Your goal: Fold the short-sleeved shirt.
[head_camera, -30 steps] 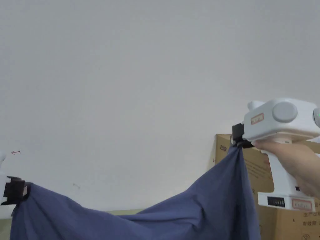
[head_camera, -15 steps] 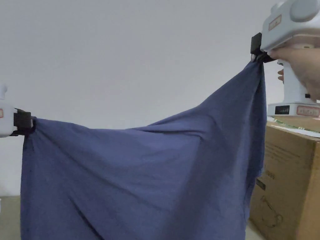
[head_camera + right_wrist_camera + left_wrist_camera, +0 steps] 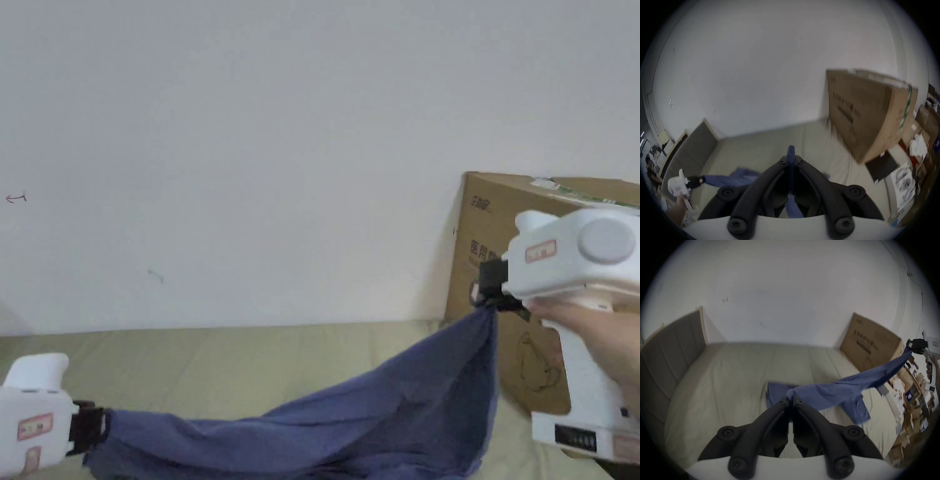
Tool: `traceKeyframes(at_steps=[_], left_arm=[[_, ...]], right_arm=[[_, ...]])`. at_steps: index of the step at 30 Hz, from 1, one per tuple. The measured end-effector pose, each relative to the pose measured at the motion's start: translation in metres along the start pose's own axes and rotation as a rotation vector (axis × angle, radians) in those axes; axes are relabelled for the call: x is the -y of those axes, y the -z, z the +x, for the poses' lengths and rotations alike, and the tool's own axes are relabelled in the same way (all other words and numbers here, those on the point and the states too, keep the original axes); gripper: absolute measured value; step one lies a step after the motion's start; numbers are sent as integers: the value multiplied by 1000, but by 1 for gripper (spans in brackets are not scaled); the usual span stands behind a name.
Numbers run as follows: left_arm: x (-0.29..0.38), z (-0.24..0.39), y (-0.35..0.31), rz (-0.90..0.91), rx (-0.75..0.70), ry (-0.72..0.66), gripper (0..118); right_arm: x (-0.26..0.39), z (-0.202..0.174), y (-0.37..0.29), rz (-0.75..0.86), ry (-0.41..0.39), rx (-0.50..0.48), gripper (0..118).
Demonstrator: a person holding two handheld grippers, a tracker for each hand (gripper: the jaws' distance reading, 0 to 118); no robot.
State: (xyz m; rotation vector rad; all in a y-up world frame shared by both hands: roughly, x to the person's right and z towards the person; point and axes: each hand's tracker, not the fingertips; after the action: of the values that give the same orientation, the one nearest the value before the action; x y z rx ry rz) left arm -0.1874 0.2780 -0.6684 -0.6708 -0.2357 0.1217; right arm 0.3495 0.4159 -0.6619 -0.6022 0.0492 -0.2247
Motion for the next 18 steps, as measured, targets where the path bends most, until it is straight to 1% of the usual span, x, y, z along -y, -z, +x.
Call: traceKeyframes(at_steps=[1,2,3,5,7,8,10,15,18], left_arm=[[19,1,-2,-31,11,5,3],[39,2,-8,-56,23,2,3],[54,3,-14,-62,31,2,3],[84,3,-36,-89,65,-11,3],[106,3,-61,-95,58,16,3],[117,2,-77,-88,65,31,3],[133,1,-108,-81,73,44,3],[164,-12,-182,-32,92,42,3],[174,-21,-216,3,82,33,3]], right_arm=[[25,5,-3,-35,-30,-1,4],[52,10,-12,-64,-22,-1,4],[71,15,-20,-88,-6,-39,4],[109,29,-50,-104,57,-50,4],[138,36,-89,-110,89,-87,4],[154,38,-116,-96,82,-80,4],[175,42,-159,-81,92,-95,4],[214,25,-278,-3,79,-115,4],[227,2,-335,31,38,-160,4]])
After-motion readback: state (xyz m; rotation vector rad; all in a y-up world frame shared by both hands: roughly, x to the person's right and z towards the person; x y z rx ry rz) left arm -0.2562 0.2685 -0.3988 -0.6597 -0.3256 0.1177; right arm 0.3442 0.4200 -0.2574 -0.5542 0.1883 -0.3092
